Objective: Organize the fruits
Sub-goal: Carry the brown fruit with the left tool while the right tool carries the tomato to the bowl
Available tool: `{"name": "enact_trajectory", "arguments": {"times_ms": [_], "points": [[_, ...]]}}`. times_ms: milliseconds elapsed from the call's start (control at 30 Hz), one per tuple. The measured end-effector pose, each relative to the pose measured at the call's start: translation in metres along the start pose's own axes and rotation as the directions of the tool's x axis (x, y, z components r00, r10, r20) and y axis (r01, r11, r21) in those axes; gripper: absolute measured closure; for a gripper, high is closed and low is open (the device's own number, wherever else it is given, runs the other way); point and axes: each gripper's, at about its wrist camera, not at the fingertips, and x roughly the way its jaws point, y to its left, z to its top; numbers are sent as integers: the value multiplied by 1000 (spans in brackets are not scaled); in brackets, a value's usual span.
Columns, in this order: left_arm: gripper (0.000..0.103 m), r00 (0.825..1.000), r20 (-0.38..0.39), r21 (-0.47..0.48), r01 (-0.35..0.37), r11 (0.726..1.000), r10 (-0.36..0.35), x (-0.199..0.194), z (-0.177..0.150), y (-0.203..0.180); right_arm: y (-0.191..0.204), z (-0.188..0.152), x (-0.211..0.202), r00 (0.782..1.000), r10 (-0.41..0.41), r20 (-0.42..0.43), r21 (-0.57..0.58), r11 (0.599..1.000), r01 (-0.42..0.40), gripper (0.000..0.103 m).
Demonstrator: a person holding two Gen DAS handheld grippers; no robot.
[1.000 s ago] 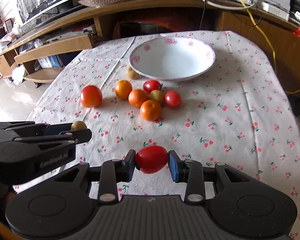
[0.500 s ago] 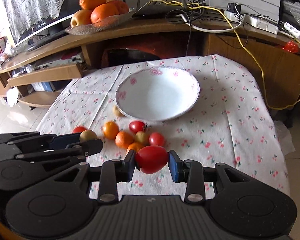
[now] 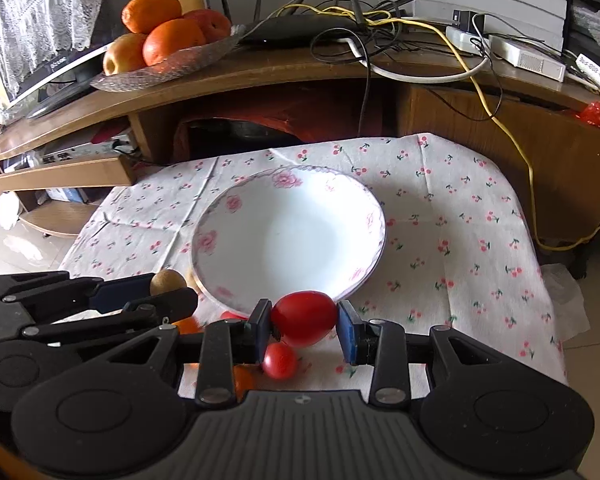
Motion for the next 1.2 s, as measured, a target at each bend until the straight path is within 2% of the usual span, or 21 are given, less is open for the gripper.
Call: {"name": "enact_trajectory", "arguments": {"times_ms": [633,1200], "points": [[72,998,-38,31,-50,998,52,44,18,4,-11,21,51,1000,7,-26,-23,1000,-8,67],[71,995,-60,45,-77,996,79,55,14,5,-7,19,65,999,5,-35,-64,998,-7,66]]}}
